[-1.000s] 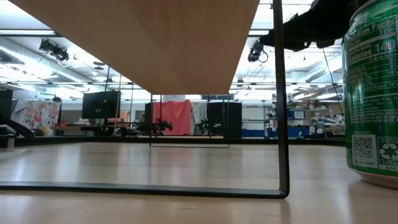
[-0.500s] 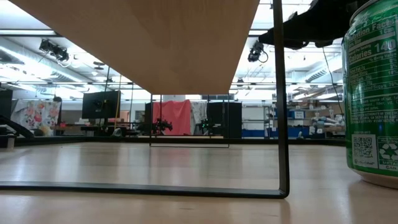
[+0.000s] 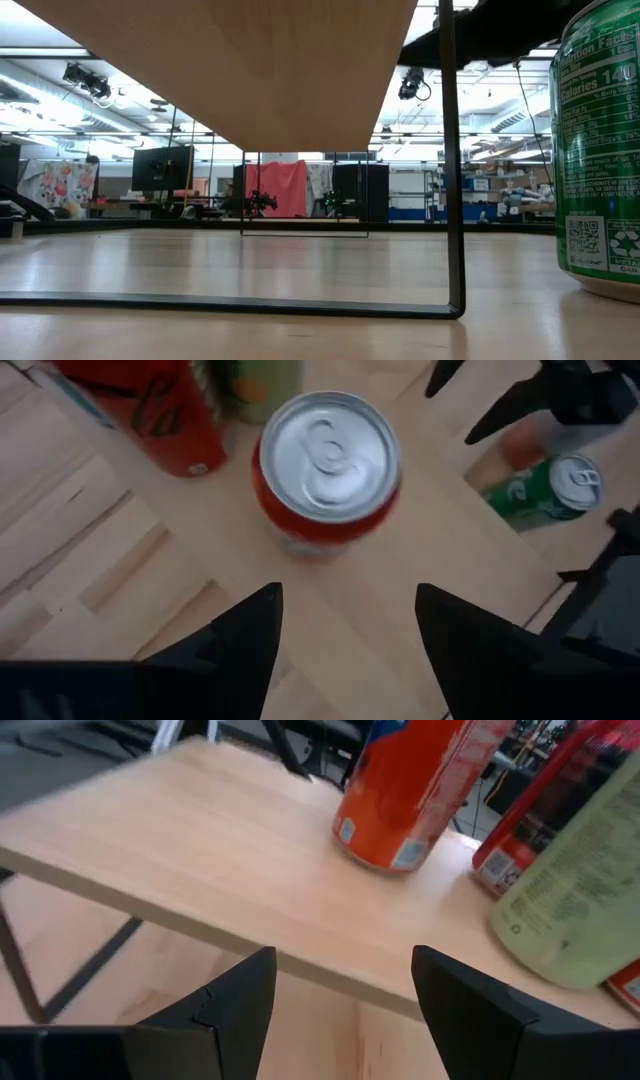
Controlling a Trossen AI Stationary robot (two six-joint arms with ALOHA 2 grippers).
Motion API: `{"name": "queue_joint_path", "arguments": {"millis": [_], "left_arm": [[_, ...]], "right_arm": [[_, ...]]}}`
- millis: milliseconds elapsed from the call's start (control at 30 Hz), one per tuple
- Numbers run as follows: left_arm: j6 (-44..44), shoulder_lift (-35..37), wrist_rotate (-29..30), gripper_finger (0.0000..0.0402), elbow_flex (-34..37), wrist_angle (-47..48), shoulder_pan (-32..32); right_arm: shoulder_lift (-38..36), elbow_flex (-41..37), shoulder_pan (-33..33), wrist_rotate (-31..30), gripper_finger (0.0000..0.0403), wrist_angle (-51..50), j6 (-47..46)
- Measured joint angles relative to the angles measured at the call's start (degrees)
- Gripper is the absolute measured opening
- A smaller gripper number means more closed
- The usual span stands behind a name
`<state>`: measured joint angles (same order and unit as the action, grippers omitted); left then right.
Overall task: Place canned beverage on shelf
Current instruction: Put the red soda can on the shelf
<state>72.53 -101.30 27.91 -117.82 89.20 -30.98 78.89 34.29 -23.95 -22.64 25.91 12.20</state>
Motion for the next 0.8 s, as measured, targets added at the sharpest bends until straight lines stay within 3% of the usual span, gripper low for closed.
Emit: {"name": "queue_joint_path", "arguments": {"millis": [133, 267, 467, 600, 800], "left_arm": [[-1.7, 0.0, -4.6, 0.0240, 0.0, 1.1, 3.4], [-7.0, 0.0, -4.5, 0.0240, -0.8, 1.0, 4.8], [-22.5, 0.0, 6.6, 0.0240, -1.4, 0.8, 1.6], [-32.5, 0.0, 9.3, 0.0240, -1.4, 0.8, -1.0], [-40.3, 1.7, 17.3, 0.0240, -1.3, 0.8, -4.3]], "right_arm": [[1.0, 0.4, 0.7, -0.3, 0.0244, 1.0, 1.4], [-0.4, 0.4, 1.5, -0.3, 0.0244, 0.3, 3.0], [-5.0, 0.4, 1.8, 3.3, 0.0244, -2.1, 3.2], [-4.3, 2.5, 3.8, 8.0, 0.0244, -2.5, 2.5], [0.4, 14.4, 4.2, 4.6, 0.0244, -20.5, 1.3]]}}
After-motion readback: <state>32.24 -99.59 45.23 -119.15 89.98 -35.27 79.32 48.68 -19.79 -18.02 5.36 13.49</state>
